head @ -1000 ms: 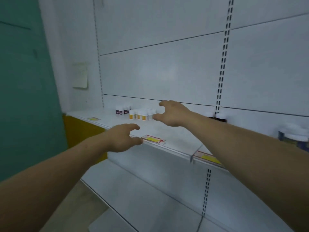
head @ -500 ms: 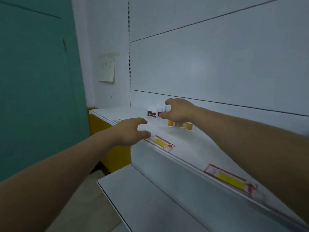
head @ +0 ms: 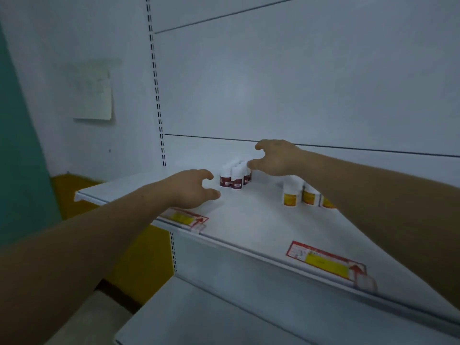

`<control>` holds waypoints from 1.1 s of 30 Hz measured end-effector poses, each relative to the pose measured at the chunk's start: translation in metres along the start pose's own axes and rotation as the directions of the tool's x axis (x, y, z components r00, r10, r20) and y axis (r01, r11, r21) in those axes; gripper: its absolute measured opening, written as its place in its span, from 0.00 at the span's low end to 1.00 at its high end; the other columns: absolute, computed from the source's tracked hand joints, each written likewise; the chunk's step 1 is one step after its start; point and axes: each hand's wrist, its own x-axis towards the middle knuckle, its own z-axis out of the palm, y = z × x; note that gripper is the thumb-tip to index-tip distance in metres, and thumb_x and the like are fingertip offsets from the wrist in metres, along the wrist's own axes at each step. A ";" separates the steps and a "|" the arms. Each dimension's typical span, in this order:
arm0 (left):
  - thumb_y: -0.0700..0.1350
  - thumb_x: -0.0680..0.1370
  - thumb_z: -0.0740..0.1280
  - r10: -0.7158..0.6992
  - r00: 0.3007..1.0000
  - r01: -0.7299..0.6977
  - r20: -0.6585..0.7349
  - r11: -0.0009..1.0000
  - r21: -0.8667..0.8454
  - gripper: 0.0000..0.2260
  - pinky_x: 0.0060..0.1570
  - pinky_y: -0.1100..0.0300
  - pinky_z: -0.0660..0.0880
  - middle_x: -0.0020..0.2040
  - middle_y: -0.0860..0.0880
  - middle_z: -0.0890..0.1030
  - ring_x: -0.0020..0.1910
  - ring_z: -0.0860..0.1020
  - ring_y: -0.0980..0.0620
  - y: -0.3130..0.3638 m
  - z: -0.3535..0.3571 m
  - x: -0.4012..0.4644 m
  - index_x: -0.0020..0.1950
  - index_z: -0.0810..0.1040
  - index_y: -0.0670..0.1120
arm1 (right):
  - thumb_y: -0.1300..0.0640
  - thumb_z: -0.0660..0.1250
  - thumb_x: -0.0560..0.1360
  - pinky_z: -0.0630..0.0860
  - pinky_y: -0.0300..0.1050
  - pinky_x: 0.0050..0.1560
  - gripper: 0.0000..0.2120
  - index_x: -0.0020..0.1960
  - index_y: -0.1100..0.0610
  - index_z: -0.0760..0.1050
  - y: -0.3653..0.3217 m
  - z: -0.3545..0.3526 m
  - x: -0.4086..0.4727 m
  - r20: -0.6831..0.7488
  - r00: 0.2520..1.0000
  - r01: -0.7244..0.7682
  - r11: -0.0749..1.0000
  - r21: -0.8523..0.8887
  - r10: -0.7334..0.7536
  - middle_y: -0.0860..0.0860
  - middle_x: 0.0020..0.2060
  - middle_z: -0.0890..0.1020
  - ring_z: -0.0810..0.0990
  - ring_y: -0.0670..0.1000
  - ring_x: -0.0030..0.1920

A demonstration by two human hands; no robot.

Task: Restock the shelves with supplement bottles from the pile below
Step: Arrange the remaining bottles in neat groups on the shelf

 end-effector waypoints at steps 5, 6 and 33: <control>0.58 0.77 0.63 0.112 0.990 -0.110 0.091 0.994 -0.029 0.29 0.66 0.57 0.62 0.75 0.48 0.62 0.70 0.65 0.48 -0.040 -0.005 0.038 0.75 0.60 0.49 | 0.43 0.59 0.79 0.61 0.44 0.68 0.30 0.76 0.56 0.59 -0.029 0.017 0.020 -0.008 0.989 -0.147 0.988 0.043 0.147 0.53 0.74 0.63 0.62 0.54 0.73; 0.58 0.77 0.63 0.129 0.986 -0.126 0.105 0.991 -0.038 0.30 0.66 0.56 0.62 0.75 0.48 0.62 0.70 0.65 0.48 -0.044 -0.006 0.044 0.75 0.59 0.49 | 0.43 0.59 0.79 0.61 0.44 0.67 0.29 0.75 0.56 0.60 -0.032 0.021 0.024 -0.001 0.985 -0.173 0.984 0.043 0.173 0.53 0.74 0.64 0.63 0.54 0.73; 0.45 0.72 0.73 0.391 0.902 -0.266 0.185 0.838 -0.477 0.49 0.61 0.62 0.64 0.71 0.49 0.68 0.66 0.69 0.50 -0.042 0.027 0.148 0.77 0.38 0.48 | 0.61 0.58 0.78 0.72 0.48 0.62 0.20 0.69 0.61 0.68 -0.029 0.068 0.065 -0.050 0.893 -0.397 0.834 0.383 0.447 0.58 0.66 0.73 0.75 0.55 0.58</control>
